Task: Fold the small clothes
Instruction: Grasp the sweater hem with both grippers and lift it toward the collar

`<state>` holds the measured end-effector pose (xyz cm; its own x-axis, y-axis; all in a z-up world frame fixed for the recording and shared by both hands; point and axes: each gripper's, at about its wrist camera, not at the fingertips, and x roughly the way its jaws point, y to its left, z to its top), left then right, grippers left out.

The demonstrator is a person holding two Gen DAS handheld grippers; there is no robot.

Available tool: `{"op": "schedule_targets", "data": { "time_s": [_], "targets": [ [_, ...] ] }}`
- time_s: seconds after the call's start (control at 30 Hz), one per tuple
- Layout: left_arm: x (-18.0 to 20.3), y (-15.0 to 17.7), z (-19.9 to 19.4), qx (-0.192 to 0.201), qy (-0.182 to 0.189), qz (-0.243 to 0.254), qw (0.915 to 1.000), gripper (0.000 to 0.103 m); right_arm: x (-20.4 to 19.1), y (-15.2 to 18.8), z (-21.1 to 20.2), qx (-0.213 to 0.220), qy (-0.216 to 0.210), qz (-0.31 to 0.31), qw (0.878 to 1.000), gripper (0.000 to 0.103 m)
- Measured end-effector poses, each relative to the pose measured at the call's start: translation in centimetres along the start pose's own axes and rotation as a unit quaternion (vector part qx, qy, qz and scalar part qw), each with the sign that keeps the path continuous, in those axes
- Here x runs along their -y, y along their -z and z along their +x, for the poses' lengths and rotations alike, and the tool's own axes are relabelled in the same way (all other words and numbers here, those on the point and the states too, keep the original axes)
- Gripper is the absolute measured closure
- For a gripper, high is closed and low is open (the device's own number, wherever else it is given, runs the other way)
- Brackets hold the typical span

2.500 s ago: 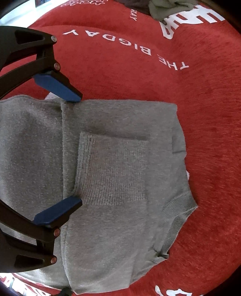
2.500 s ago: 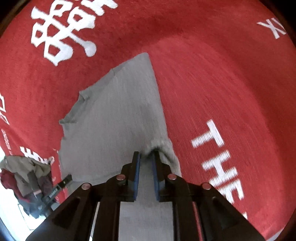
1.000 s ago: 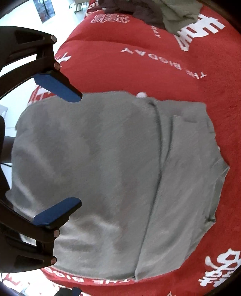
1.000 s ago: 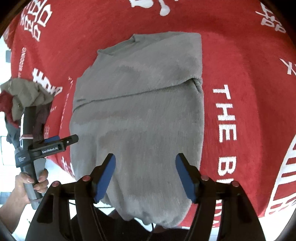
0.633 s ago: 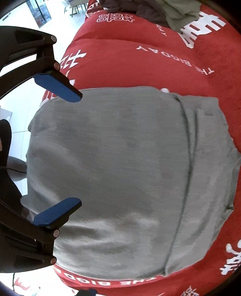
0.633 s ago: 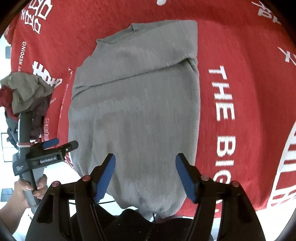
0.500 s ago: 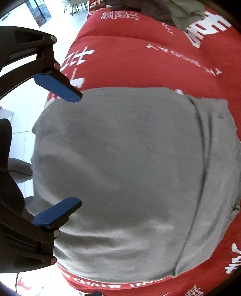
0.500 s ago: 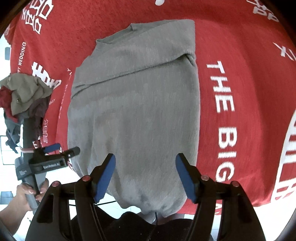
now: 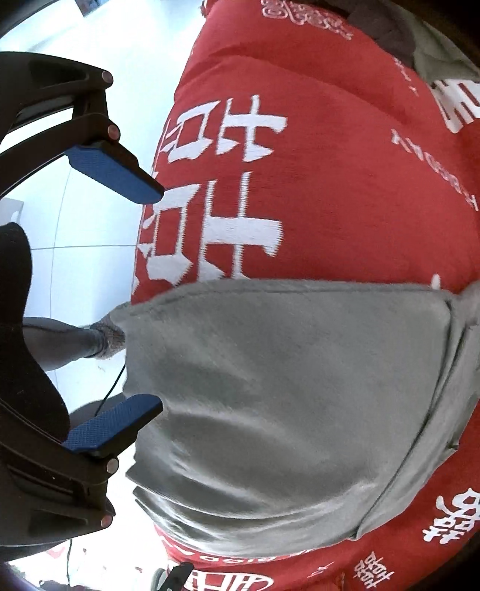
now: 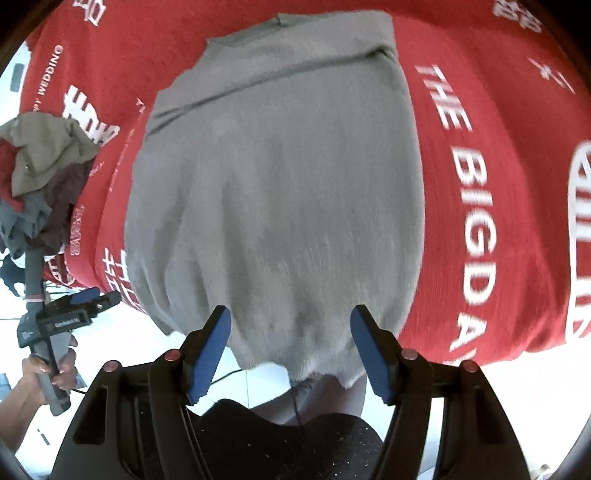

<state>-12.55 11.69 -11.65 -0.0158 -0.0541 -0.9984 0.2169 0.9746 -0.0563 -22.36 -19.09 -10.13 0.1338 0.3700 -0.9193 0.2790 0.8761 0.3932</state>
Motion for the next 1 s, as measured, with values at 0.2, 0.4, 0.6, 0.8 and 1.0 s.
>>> {"op": "schedule_targets", "data": {
  "time_s": [0.2, 0.4, 0.6, 0.8, 1.0],
  "targets": [
    [-0.1, 0.8, 2.1, -0.014, 0.021, -0.003, 0.9997, 0.0, 2.4, 2.0, 2.2, -0.029, 0.004, 0.045, 0.999, 0.032],
    [0.8, 0.0, 3.1, -0.014, 0.024, -0.016, 0.9995, 0.0, 3.9, 2.6, 3.1, -0.051, -0.004, 0.039, 0.998, 0.032],
    [2.4, -0.4, 2.8, -0.013, 0.027, -0.01, 0.9995, 0.0, 4.7, 2.5, 3.3, -0.06, -0.011, 0.047, 0.997, 0.032],
    [4.5, -0.7, 3.5, -0.02, 0.037, 0.005, 0.9991, 0.0, 5.3, 2.3, 3.6, -0.061, -0.016, 0.042, 0.997, 0.032],
    [4.5, -0.8, 4.1, -0.006, 0.07, 0.023, 0.9973, 0.0, 5.7, 2.2, 3.7, -0.056, -0.04, 0.038, 0.997, 0.032]
  ]
}}
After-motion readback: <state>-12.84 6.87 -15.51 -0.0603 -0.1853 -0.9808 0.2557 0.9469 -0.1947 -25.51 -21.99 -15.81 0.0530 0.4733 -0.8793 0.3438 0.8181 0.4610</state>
